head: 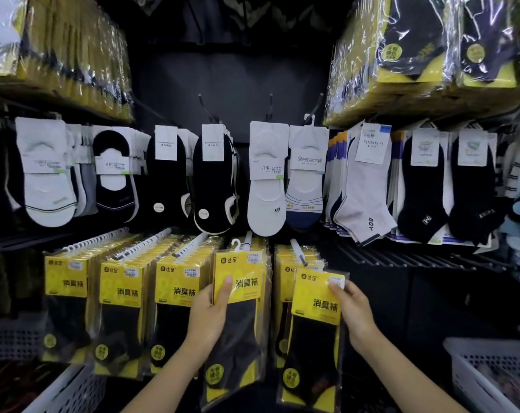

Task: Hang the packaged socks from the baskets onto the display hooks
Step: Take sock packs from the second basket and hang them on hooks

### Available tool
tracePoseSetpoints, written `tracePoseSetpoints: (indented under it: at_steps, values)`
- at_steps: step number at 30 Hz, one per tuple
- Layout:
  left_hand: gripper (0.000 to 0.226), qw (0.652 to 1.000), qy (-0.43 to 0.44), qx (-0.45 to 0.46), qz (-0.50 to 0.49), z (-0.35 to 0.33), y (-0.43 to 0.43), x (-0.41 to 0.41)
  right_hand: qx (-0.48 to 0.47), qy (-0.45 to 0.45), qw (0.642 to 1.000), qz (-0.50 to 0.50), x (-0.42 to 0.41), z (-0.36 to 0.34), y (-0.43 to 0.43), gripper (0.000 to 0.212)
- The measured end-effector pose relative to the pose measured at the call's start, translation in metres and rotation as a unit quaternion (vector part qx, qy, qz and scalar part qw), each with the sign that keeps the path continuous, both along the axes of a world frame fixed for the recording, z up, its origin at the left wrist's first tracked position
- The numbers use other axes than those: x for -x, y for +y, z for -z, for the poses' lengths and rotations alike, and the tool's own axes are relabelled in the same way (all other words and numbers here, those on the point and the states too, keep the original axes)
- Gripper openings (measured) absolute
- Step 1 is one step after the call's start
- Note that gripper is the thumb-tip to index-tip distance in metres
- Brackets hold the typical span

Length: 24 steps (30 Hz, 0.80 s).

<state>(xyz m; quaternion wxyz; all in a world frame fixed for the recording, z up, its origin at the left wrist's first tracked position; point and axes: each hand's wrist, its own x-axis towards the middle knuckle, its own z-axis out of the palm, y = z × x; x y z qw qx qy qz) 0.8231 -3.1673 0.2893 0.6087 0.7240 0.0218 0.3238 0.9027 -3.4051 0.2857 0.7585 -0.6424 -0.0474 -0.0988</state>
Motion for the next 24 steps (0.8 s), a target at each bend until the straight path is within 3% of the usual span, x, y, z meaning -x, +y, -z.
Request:
tracePoseSetpoints:
  at_steps: [4,9,15,17,19,21,24]
  values:
    - [0.044,1.0,-0.014,-0.014,-0.021,-0.003,0.002,-0.002,0.053,-0.024,0.998,-0.039,-0.014,-0.015,0.017,0.013]
    - [0.044,1.0,-0.02,-0.014,-0.015,-0.004,0.0,-0.005,0.048,-0.014,0.998,-0.028,-0.028,-0.012,0.03,0.013]
    - [0.028,0.999,-0.006,0.003,0.041,-0.004,-0.011,-0.008,0.103,0.033,0.987,0.121,-0.032,0.01,0.02,0.029]
    - [0.035,0.998,0.005,0.014,0.061,-0.004,-0.015,-0.008,0.104,0.034,0.982,0.153,-0.027,0.012,0.012,0.027]
    - [0.036,0.998,0.01,0.008,0.068,-0.003,-0.022,-0.006,0.088,0.005,0.988,0.128,-0.019,0.009,0.007,0.021]
    - [0.022,0.995,0.006,-0.004,0.095,-0.001,-0.032,-0.005,0.071,-0.029,0.995,0.061,-0.007,0.001,0.006,0.018]
    - [0.027,0.991,0.009,-0.009,0.134,0.005,-0.052,-0.004,0.04,-0.048,0.996,-0.061,0.016,-0.014,0.013,0.024]
